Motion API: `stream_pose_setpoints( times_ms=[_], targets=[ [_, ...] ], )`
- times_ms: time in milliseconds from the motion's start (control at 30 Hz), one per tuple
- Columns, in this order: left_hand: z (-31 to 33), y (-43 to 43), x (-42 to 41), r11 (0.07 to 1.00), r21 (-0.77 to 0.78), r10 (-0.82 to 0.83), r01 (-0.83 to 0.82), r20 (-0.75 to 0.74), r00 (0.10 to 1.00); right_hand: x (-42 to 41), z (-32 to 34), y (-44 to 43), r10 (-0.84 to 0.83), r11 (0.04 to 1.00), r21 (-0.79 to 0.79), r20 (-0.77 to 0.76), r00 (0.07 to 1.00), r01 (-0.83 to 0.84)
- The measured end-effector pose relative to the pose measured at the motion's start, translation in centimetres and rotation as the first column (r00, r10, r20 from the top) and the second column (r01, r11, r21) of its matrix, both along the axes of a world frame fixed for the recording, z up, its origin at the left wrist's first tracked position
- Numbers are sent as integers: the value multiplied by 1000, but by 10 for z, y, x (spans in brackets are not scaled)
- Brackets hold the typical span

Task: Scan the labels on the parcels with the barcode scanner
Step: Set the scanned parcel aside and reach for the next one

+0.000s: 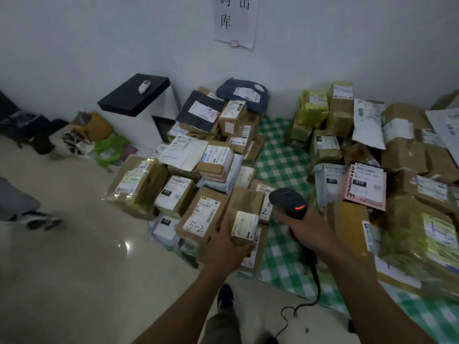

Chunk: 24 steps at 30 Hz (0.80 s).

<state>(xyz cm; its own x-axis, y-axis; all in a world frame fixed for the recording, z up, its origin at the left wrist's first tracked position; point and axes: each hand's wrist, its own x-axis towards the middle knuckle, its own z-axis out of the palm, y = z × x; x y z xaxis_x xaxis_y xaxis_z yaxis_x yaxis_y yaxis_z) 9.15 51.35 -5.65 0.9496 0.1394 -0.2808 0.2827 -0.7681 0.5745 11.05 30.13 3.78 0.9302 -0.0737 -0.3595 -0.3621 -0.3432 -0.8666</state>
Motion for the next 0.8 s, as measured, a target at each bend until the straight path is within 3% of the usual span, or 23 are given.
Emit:
stream_pose_setpoints(
  times_ms=[100,233,533,800],
  targets=[
    [-3,-11,-9,1000,2,-10,10,-55,998,-19,-1,-5,-11,1000,2,0,1000,11],
    [7,-16,1,1000,16,17,-17,5,1000,-31,-2,-14,-22,1000,15,9,1000,22],
    [16,51,12,987,69,142,-145,45,989,-29,-2,3,66,998,26,-17,998,-66],
    [-4,67,21,980,51,195,-194,-19,981,-20,2,20,84,996,27,-27,996,-83]
  ],
)
